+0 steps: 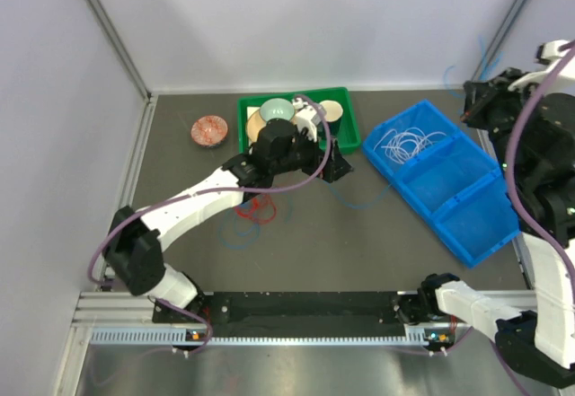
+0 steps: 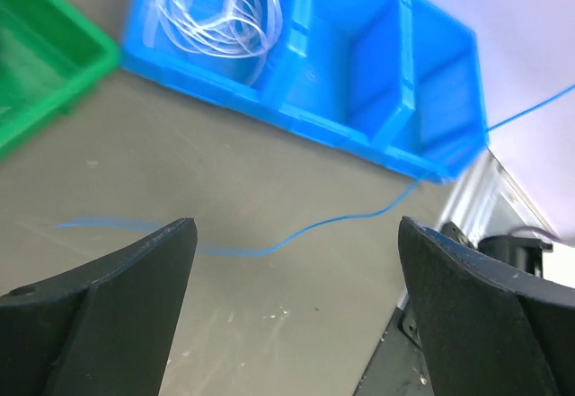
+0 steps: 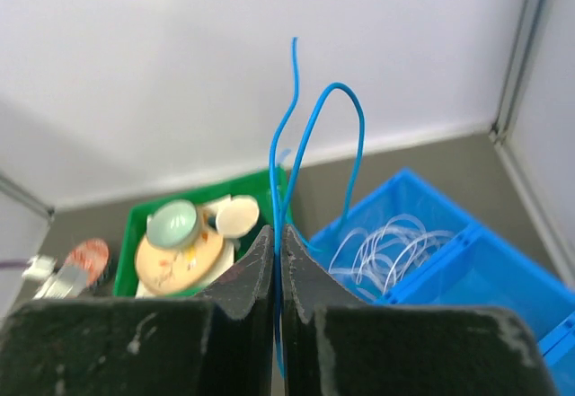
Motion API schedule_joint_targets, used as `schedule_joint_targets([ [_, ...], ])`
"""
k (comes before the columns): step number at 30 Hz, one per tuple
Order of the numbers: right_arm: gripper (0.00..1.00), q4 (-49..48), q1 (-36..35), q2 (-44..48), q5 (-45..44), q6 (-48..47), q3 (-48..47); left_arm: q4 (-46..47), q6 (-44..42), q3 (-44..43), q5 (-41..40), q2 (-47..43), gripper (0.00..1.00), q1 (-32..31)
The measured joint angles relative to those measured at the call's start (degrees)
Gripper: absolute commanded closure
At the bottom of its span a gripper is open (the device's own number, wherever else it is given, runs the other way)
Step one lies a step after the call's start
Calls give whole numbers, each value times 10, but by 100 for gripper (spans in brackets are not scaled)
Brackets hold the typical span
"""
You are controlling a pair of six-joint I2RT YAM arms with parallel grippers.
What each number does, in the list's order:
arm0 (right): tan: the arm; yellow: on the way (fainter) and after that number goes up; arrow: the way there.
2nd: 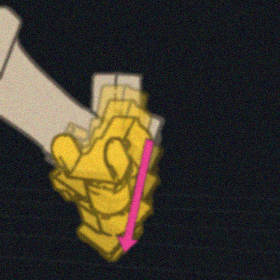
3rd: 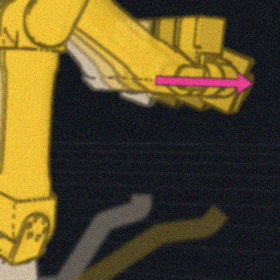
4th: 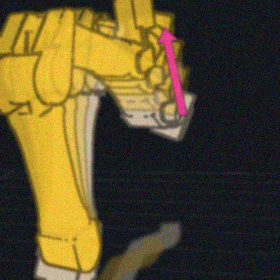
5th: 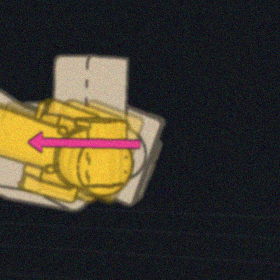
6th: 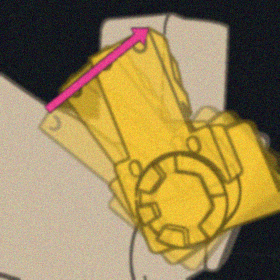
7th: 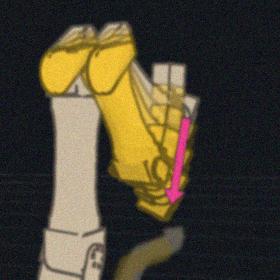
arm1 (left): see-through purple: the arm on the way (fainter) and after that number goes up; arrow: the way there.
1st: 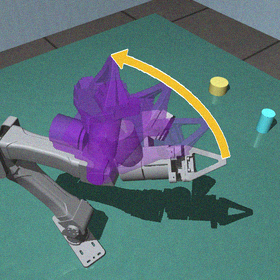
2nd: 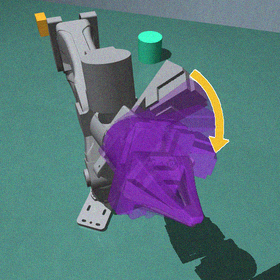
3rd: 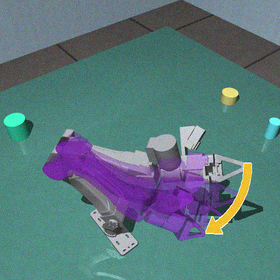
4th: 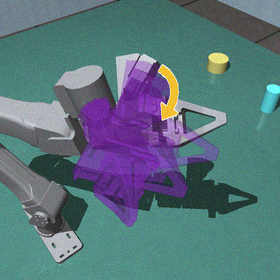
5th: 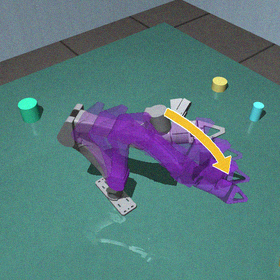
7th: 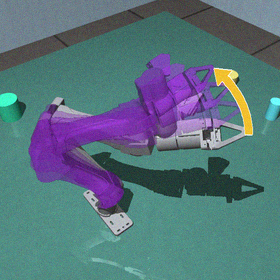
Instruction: Untangle the cables
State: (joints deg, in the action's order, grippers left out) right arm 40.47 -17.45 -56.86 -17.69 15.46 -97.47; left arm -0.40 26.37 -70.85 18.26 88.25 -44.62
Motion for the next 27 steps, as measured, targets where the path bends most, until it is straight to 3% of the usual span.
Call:
schedule_joint_targets([
  [5,100,10,0,-27,-35,-35,-98,15,5,62,-71,-68,1,7],
  [11,100,16,0,-73,-74,-78,-191,6,19,101,-131,-82,1,20],
  [20,100,23,2,-129,-129,-133,-262,-10,20,101,-142,-82,1,25],
  [27,100,22,30,-147,-116,-132,-246,-37,9,100,-122,-76,1,25],
])
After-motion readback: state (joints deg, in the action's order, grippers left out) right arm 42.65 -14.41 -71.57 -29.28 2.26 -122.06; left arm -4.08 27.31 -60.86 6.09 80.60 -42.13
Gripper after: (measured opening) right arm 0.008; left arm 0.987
